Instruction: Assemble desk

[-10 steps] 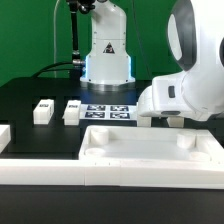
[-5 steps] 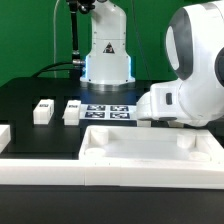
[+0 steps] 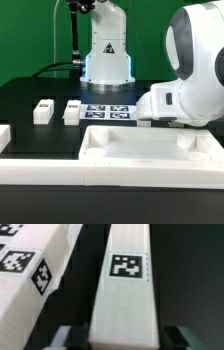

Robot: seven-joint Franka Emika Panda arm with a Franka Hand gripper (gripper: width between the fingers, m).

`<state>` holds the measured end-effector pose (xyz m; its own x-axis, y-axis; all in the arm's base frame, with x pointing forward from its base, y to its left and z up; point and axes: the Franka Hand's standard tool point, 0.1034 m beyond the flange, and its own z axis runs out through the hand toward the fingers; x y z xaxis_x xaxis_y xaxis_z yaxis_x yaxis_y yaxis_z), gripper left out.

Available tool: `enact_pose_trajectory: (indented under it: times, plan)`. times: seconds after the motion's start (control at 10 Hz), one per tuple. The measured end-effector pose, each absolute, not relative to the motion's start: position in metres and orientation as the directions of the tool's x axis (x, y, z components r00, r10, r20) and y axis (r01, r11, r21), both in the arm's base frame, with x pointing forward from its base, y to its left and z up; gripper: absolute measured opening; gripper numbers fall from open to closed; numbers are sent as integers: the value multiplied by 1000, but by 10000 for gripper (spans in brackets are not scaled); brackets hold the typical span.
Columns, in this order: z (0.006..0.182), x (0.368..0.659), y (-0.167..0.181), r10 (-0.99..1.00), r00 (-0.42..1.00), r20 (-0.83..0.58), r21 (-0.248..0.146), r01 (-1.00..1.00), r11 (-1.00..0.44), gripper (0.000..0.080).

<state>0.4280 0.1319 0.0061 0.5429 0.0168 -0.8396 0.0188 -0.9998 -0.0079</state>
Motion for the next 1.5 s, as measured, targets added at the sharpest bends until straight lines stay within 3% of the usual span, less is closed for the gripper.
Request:
enact_pose_trajectory:
  times: [0.7,0.9,1.1,1.3,1.5]
  plan:
    - [7,429,132,18,544,-839,-8,20,-1000,290]
    - [31,443,129,53,554,-831,-36,42,-998,290]
    - [79,463,116,90,579,-810,-75,49,-996,290]
    - [106,483,110,79,690,-720,-73,39,-997,290]
    - [91,480,112,74,755,-652,-72,35,-997,290]
